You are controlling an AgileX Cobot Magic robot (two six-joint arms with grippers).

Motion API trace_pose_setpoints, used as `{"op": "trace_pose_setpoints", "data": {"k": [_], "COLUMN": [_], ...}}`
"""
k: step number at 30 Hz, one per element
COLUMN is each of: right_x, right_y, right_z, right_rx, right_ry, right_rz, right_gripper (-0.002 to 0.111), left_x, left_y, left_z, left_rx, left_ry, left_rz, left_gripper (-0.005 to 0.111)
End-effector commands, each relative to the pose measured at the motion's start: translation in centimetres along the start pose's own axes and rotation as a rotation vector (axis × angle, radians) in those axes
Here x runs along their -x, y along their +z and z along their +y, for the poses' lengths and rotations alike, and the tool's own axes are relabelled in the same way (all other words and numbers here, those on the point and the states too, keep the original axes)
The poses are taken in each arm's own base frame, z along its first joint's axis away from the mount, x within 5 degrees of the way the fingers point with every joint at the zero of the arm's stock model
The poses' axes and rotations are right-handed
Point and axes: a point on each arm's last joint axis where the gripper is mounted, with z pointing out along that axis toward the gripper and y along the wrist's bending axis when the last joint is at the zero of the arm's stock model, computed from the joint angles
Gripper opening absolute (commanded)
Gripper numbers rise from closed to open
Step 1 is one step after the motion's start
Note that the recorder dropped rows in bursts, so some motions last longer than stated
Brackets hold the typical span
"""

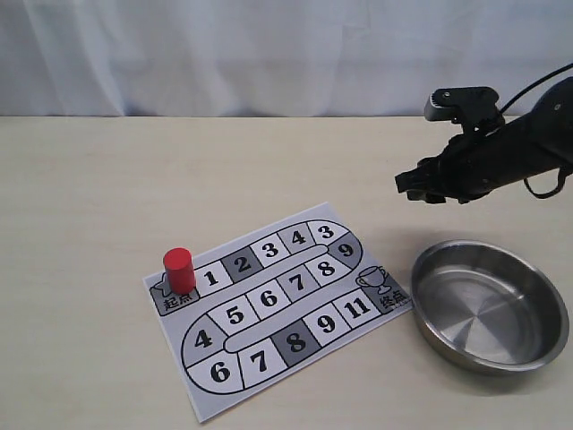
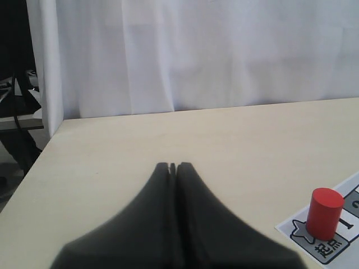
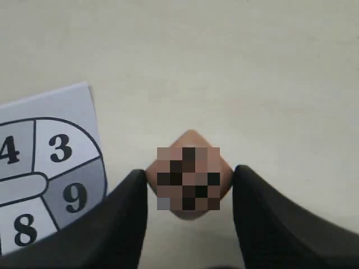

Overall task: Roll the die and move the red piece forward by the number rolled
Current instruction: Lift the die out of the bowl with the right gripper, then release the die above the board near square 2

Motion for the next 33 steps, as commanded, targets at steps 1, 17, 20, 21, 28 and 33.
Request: {"op": "trace_pose_setpoints", "data": {"k": [1,17,20,21,28,33], "right_x": [0.0,1.1,1.1,1.1,1.1,1.1], "right_y": [1.2,0.9,0.9,0.9,0.9,0.9], "right_z": [0.9,2.0,2.0,1.9,1.9,1.9], "right_rx": [0.100,0.248,0.244,0.244,0.244,0.244], "right_ry": [0.063,0.188,0.182,0.182,0.182,0.182], "right_rz": [0.042,0.030,0.031,0.031,0.031,0.031], "right_gripper": [0.021,0.084,0.084,0.084,0.084,0.084], "left_x": [0.0,0.0,0.0,0.0,0.0,0.0], "left_y": [0.0,0.0,0.0,0.0,0.0,0.0], "left_z": [0.0,0.0,0.0,0.0,0.0,0.0], "left_rx": [-0.003,-0.003,-0.003,-0.003,-0.003,-0.003], "left_ry": [-0.006,-0.006,-0.006,-0.006,-0.006,-0.006], "left_rz": [-0.006,-0.006,-0.006,-0.006,-0.006,-0.006], "left_gripper": [0.000,0.000,0.000,0.000,0.000,0.000]}}
